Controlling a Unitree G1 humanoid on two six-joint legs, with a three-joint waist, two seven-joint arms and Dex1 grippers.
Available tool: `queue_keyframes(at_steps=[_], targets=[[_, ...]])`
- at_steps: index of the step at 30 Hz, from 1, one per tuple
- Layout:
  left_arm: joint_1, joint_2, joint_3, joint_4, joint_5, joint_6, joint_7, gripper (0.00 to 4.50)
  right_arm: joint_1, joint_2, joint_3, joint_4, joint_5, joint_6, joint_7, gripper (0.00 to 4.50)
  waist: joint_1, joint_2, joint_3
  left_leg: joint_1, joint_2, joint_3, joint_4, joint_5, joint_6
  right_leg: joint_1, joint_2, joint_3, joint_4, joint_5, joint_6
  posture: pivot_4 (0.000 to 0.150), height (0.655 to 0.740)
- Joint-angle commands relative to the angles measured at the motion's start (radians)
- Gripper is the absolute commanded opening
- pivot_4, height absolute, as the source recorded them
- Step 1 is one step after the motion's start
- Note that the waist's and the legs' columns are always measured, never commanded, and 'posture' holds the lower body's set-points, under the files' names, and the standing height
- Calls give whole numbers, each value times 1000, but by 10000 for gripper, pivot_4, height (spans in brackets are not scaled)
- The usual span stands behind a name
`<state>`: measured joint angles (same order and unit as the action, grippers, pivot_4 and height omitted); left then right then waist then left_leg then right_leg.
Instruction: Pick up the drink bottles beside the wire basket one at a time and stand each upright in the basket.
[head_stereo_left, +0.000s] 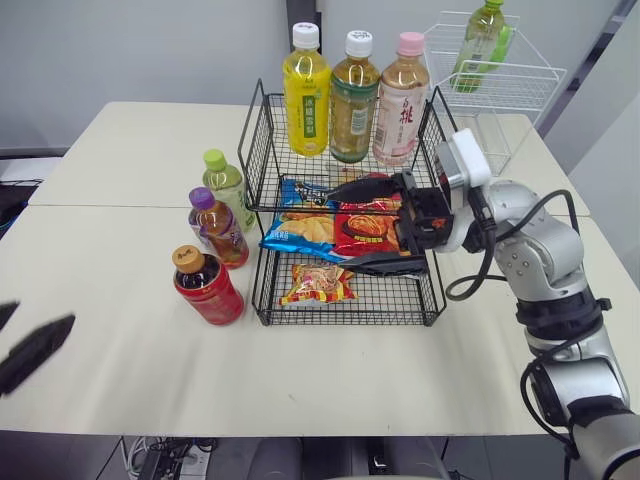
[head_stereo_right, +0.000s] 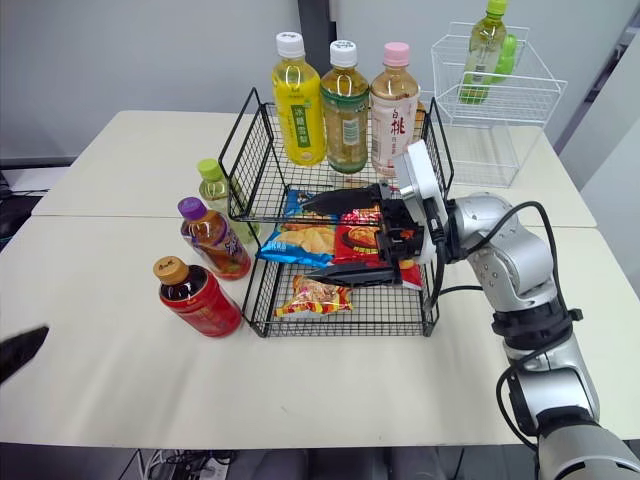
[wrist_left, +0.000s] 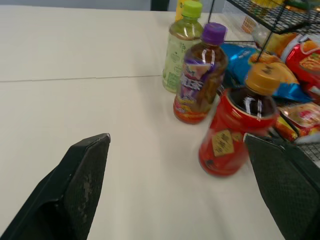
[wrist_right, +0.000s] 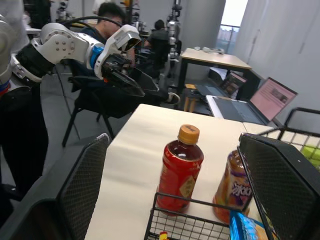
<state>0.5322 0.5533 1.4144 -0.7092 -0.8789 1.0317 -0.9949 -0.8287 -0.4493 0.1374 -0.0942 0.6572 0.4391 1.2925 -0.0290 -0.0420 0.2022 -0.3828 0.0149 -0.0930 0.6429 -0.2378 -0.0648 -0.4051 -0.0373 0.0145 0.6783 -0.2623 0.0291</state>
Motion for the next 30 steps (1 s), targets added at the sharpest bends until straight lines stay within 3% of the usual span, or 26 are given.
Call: queue_keyframes(at_steps=[1, 8, 14, 22, 30], targets=[[59, -27, 8, -73, -67, -72, 46, 44617, -35, 21, -17, 24, -15, -45, 9, 45000, 3, 0, 0, 1, 0, 0, 0, 0, 0, 1, 0, 0, 0, -4, -3, 1500, 7400], [-63, 27, -198, -139, -160, -146, 298, 44617, -28, 46, -29, 8, -43, -63, -45, 45000, 3, 2, -1, 2, 0, 0, 0, 0, 0, 1, 1, 1, 1, -3, -3, 1500, 7400], [-256, 77, -507, -122, -64, -226, 467, 44617, 5, 27, -45, -83, -34, -35, -116, 45000, -1, 2, -1, 2, 0, 1, -1, 0, 0, 0, 2, 2, 1, 3, -1, 1500, 7400], [-367, 84, -772, -39, 121, -345, 521, 44617, 50, -5, -62, -170, -28, -5, -181, 45000, -1, 3, -1, 2, 0, 2, -2, 0, 0, 0, 2, 2, 1, 4, -1, 1500, 7400], [-389, 67, -862, 51, 208, -438, 501, 44617, 78, -22, -73, -221, -28, 13, -238, 45000, -1, 3, -1, 1, 0, 2, -2, 0, 0, -1, 2, 2, 1, 3, -1, 1500, 7400]])
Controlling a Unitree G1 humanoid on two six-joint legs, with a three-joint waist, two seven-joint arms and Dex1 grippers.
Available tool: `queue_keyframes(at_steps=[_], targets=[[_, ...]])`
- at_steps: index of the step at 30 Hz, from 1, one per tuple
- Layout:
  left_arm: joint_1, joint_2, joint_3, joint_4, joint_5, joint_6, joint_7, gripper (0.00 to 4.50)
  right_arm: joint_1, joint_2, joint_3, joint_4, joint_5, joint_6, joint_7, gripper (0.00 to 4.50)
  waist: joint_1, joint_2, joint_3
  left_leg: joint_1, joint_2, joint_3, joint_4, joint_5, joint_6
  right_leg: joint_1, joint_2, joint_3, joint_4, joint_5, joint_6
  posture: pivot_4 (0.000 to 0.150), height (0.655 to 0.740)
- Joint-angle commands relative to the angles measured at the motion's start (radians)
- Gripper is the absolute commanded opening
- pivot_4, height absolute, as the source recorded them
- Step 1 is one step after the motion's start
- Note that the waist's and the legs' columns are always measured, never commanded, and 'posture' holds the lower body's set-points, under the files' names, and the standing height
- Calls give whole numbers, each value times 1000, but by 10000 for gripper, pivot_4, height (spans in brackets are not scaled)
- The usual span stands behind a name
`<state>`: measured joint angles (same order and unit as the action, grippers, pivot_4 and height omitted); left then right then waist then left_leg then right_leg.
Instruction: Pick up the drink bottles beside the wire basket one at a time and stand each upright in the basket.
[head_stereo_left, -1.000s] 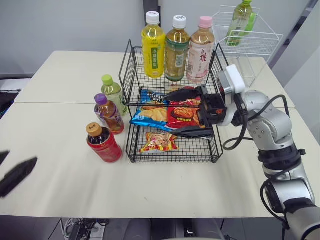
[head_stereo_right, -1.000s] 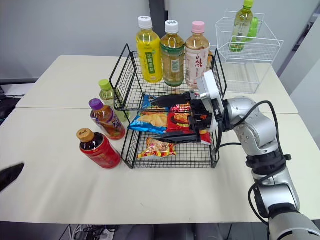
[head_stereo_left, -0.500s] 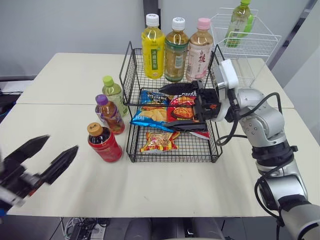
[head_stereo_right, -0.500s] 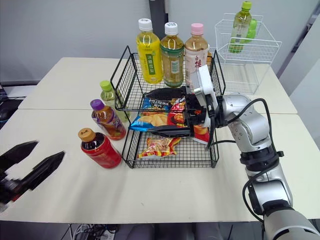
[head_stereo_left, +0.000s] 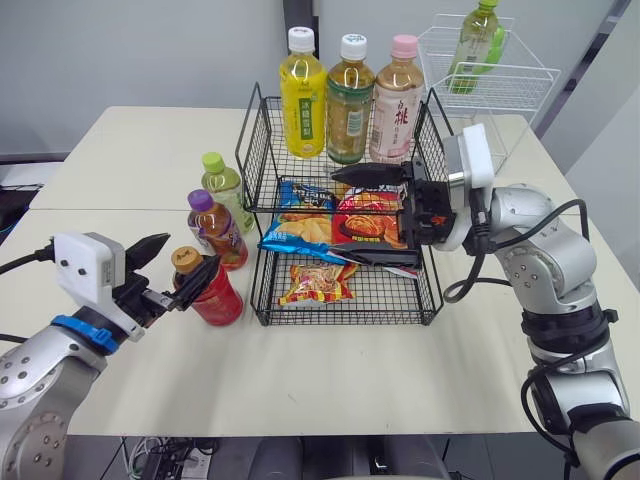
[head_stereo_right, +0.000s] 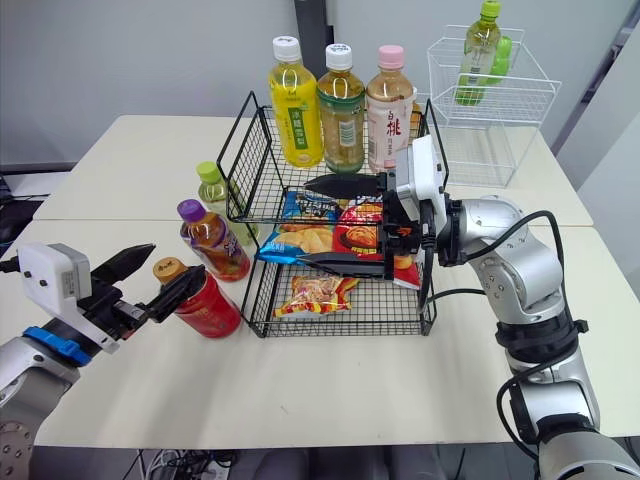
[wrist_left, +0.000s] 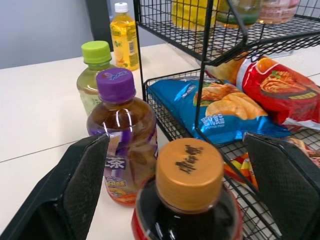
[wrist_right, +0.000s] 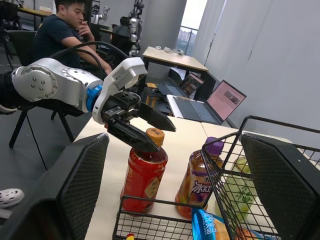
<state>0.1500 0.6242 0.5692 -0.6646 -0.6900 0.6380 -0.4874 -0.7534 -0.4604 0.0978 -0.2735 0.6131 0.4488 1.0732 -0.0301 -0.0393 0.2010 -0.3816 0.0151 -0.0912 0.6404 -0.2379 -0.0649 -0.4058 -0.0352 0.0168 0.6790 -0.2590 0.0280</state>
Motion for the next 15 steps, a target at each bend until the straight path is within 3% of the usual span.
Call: queue_keyframes(at_steps=[1, 10, 13, 15], targets=[[-11, -8, -25, 17, 26, -55, -9, 44617, 4, -13, -33, -44, 16, 4, -22, 45000, 0, 0, 0, 0, 0, 0, 0, 0, 0, 0, 0, 0, 0, 0, 0, 1500, 7400], [-18, -16, -88, 61, 52, -111, -36, 44617, 9, -31, -41, -66, 25, 21, -46, 45000, 0, 0, 0, 0, 0, 0, 0, 0, 0, 0, 0, 0, 0, 0, 0, 1500, 7400], [-20, -13, -100, 75, 63, -125, -42, 39379, 14, -35, -43, -76, 29, 26, -53, 45000, 1, 0, 0, 0, 0, 0, 0, 0, 0, 0, 0, 0, 0, -3, 4, 1500, 7400], [-24, -11, -101, 86, 67, -131, -45, 33438, 16, -37, -44, -80, 31, 28, -57, 45000, 1, 0, 0, 0, 0, 0, 0, 0, 0, 0, 0, 0, 0, -3, 4, 1500, 7400]])
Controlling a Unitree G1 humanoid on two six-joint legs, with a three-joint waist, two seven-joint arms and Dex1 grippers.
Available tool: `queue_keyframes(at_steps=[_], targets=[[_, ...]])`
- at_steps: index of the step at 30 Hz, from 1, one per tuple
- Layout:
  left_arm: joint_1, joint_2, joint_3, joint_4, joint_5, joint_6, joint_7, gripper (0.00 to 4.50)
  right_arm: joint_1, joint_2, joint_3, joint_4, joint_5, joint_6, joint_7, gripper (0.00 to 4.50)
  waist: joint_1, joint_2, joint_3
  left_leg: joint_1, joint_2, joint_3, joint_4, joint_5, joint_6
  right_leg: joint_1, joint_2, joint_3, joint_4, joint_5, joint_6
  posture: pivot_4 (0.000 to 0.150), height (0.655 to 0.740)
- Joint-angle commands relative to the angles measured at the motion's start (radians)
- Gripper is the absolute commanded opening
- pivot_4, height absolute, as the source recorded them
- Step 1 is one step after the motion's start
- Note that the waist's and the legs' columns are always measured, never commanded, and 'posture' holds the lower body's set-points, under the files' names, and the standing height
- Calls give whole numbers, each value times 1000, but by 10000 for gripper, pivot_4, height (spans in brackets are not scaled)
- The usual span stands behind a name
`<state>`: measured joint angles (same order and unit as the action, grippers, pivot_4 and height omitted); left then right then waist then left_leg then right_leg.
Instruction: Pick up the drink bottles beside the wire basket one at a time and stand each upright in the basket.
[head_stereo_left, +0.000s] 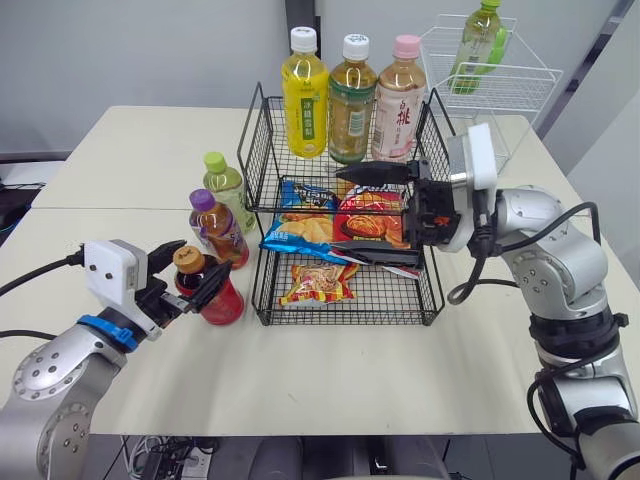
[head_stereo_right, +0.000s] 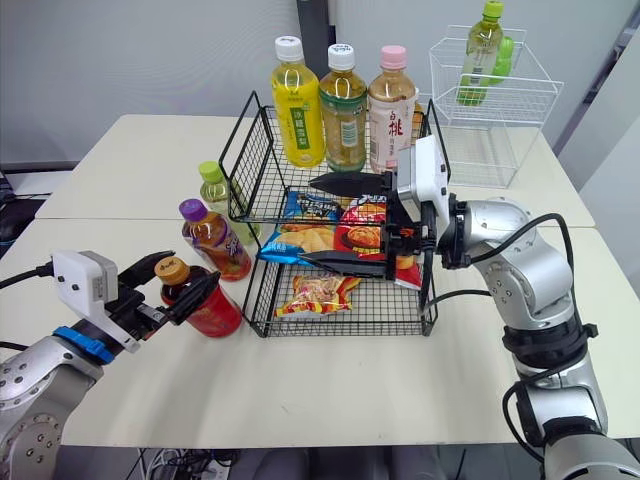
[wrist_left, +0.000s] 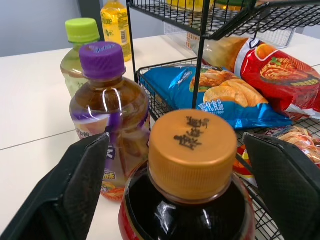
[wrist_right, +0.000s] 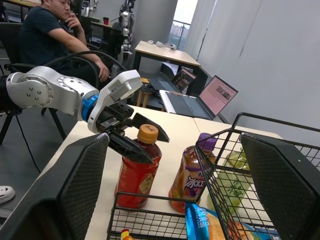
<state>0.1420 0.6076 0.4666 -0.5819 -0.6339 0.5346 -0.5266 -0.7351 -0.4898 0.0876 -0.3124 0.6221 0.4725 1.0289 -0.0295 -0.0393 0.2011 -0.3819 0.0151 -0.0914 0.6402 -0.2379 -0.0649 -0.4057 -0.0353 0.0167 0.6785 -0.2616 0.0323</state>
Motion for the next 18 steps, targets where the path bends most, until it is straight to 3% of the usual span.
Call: queue_keyframes(at_steps=[1, 6, 7, 11, 18], targets=[[-19, 8, 1, 9, 12, -31, -7, 29863, -1, -9, -33, -42, 24, 5, -14, 45000, 0, 0, 0, 0, 0, 0, 0, 0, 0, 0, 0, 0, 0, 0, 0, 1500, 7400], [-30, 8, -6, 32, 21, -43, -16, 14904, 3, -12, -31, -45, 25, 6, -19, 45000, 0, 0, 0, 0, 0, 0, 0, 0, 0, 0, 0, 0, 0, 0, 0, 1500, 7400], [-32, 9, -7, 35, 22, -44, -16, 13675, 3, -12, -30, -45, 24, 5, -20, 45000, 0, 0, 0, 0, 0, 0, 0, 0, 0, 0, 0, 0, 0, 0, 0, 1500, 7400], [-35, 8, 3, 45, 11, -47, -18, 13683, 0, -10, -26, -35, 18, -2, -18, 45000, 0, 0, 0, 0, 0, 0, 0, 0, 0, 0, 0, 0, 0, 0, 0, 1500, 7400], [-106, 85, 135, 15, -172, 41, -22, 13683, -6, 11, -27, -11, 7, -31, -21, 45000, -1, 0, 1, -1, 0, -1, -1, 0, 0, -1, 0, -1, 0, 0, 0, 1500, 7400]])
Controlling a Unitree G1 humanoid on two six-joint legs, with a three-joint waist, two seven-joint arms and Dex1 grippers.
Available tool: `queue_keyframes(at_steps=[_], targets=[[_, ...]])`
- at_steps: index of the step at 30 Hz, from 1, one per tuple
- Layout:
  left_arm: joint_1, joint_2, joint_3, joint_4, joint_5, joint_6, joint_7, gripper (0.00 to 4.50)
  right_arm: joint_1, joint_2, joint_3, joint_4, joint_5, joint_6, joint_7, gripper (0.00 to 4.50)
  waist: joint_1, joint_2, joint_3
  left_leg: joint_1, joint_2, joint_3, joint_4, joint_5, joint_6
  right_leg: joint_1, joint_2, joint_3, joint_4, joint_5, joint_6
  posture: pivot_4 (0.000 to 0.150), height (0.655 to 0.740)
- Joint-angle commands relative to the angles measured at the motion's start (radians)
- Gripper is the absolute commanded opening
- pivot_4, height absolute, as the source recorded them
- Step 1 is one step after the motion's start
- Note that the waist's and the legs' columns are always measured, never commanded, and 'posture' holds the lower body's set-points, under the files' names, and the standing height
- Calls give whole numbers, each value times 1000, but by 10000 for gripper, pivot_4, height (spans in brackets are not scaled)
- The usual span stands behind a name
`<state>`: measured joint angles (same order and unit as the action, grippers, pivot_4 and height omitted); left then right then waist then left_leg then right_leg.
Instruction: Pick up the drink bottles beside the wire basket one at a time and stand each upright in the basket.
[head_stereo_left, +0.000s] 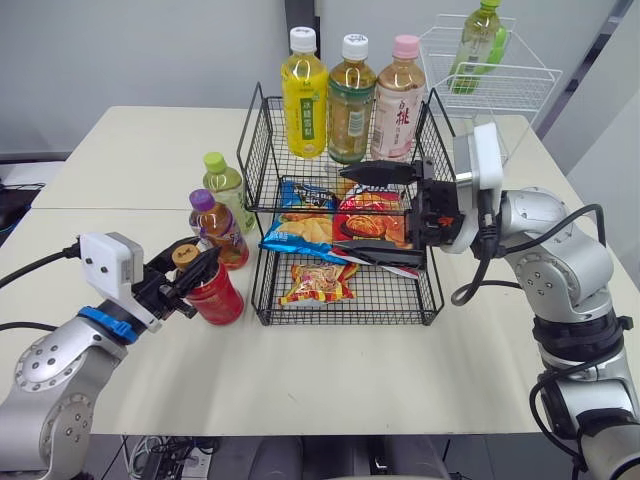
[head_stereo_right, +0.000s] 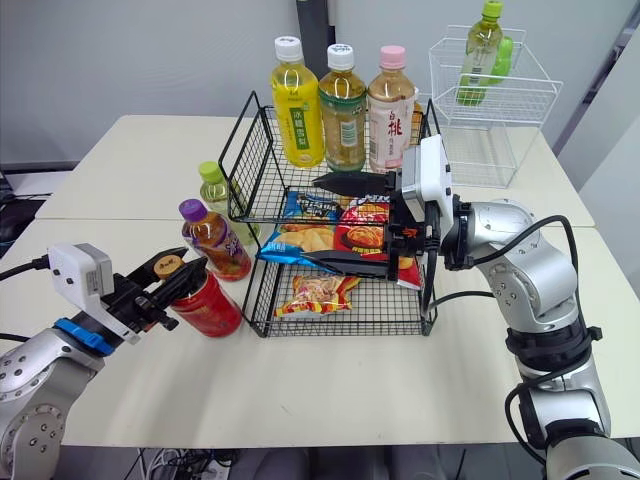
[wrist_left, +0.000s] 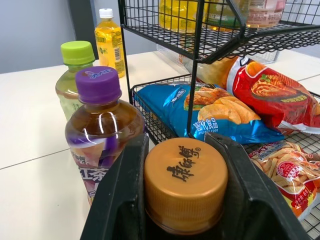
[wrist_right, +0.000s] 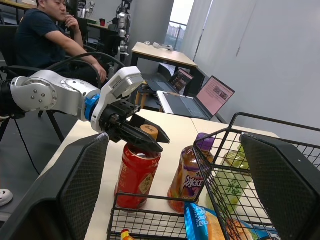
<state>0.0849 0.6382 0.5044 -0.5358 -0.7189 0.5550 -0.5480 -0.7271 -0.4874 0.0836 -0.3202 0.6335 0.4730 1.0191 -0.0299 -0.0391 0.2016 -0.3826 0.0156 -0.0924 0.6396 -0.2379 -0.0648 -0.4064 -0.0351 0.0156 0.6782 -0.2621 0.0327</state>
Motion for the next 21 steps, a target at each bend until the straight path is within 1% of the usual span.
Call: queue_keyframes(at_steps=[1, 3, 6, 8, 12, 16, 19, 21], targets=[[-66, 84, 122, -32, -116, 41, -4, 13683, -14, 13, -22, 2, -12, -43, -11, 45000, 0, 0, 0, -1, 0, 0, 0, 0, 0, 0, 0, 0, 0, 0, 0, 1500, 7400], [-108, 148, 179, -27, -229, 111, 2, 13683, -14, 22, -21, 8, -22, -58, -14, 45000, 0, -1, 1, -1, 0, -1, 0, 0, 0, 0, 0, -1, 0, 0, 0, 1500, 7400], [-223, 302, 271, 51, -417, 234, 8, 13683, -14, 44, -20, 17, -44, -84, -31, 45000, 0, -1, 2, -2, 0, -2, 0, 0, 0, -1, 0, -2, -1, 0, 0, 1500, 7400], [-279, 382, 294, 107, -483, 288, -1, 13683, -14, 53, -21, 23, -51, -95, -39, 45000, -1, -1, 2, -2, 0, -3, 0, 0, 0, -1, 0, -2, -1, 0, 0, 1500, 7400], [-420, 499, 278, 244, -557, 349, -1, 13683, -16, 71, -33, 31, -64, -116, -62, 45000, -3, 0, 3, -1, -1, -1, -3, 0, 0, -1, 0, -1, -3, 0, 0, 1500, 7400], [-593, 581, 192, 362, -559, 354, -39, 13683, 1, 71, -39, 21, -82, -131, -91, 45000, -2, 0, 3, -2, 0, -2, -6, 0, 0, -3, 1, -2, -3, 0, 0, 1500, 7400], [-785, 600, 78, 452, -550, 346, -68, 13683, 23, 72, -49, 0, -108, -140, -141, 45000, 2, 0, 3, -2, 0, -2, -9, 0, 0, -3, 1, -2, -4, 0, 0, 1500, 7400], [-944, 582, -8, 516, -543, 353, -86, 13683, 38, 78, -63, -16, -124, -148, -182, 45000, 2, -1, 3, -3, -1, -2, -9, 0, 0, -3, 0, -2, -5, 0, 0, 1500, 7400]])
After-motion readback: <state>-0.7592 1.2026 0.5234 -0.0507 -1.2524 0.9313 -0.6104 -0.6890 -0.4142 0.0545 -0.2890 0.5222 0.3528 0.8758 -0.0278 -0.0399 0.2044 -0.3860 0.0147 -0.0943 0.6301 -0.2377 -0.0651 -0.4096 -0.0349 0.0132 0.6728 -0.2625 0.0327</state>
